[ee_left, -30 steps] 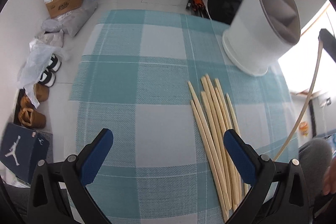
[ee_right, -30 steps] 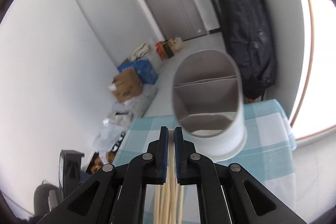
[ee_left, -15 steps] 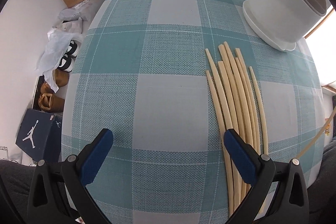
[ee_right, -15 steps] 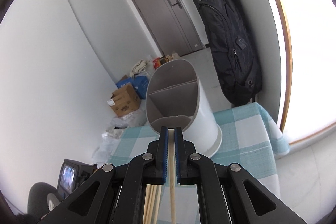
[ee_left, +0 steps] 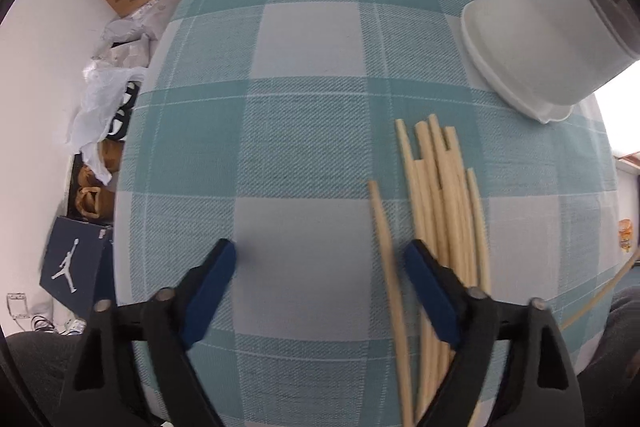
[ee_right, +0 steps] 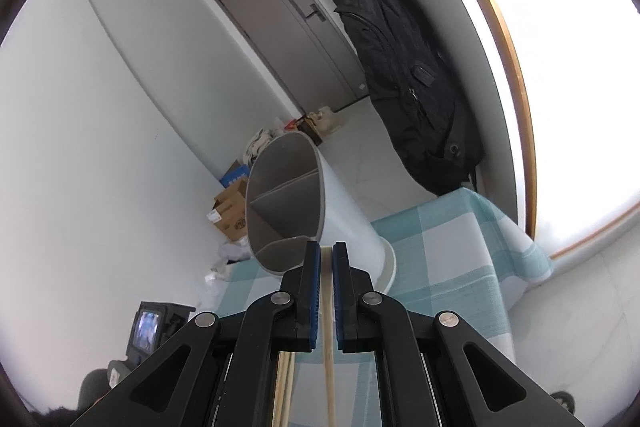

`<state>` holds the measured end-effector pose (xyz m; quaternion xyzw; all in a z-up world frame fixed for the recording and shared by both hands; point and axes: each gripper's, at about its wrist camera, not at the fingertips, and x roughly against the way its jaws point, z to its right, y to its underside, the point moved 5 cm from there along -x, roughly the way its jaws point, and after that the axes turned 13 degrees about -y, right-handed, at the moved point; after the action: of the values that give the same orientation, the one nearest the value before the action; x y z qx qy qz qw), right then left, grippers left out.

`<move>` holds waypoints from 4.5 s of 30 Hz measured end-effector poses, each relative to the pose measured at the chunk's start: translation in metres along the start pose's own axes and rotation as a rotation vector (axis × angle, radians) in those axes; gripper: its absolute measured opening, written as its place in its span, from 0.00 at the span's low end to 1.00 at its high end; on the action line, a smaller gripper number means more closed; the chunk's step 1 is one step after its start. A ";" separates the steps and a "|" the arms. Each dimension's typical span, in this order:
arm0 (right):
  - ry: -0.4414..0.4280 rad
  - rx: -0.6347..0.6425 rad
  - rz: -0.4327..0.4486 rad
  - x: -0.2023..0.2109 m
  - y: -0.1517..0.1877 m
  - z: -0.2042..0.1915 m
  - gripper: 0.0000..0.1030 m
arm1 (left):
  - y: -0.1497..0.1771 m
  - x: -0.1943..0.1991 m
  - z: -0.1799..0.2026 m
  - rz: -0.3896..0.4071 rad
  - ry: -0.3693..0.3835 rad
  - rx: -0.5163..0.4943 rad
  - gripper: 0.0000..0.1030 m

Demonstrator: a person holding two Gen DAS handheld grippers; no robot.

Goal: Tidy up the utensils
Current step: 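Lift the gripped chopsticks with the right gripper off the table, then carry chopsticks over the utensil holder and open the right gripper, then withdraw the right gripper and move it back toward the chopstick bundle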

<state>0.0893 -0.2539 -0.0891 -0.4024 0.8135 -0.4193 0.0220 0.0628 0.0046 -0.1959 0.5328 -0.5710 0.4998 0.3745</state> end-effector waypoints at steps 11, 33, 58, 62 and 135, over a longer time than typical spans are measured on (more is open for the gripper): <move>0.018 -0.014 -0.003 0.007 0.002 0.004 0.05 | -0.014 0.004 0.009 0.072 0.075 -0.035 0.02; 0.058 0.213 -0.010 0.008 0.007 -0.073 0.05 | -0.014 0.111 -0.021 0.498 0.335 0.146 0.00; 0.017 0.356 0.116 0.013 -0.059 -0.136 0.05 | -0.041 0.200 -0.024 0.623 0.441 0.058 0.00; 0.007 0.361 0.144 0.011 -0.091 -0.140 0.05 | -0.064 0.228 -0.025 0.672 0.455 0.078 0.00; -0.103 0.374 0.159 0.070 -0.075 -0.150 0.80 | -0.022 0.261 -0.054 0.761 0.420 0.189 0.81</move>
<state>0.0338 -0.2263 0.0816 -0.3468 0.7485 -0.5387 0.1710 0.0392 -0.0022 0.0701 0.2036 -0.5896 0.7495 0.2215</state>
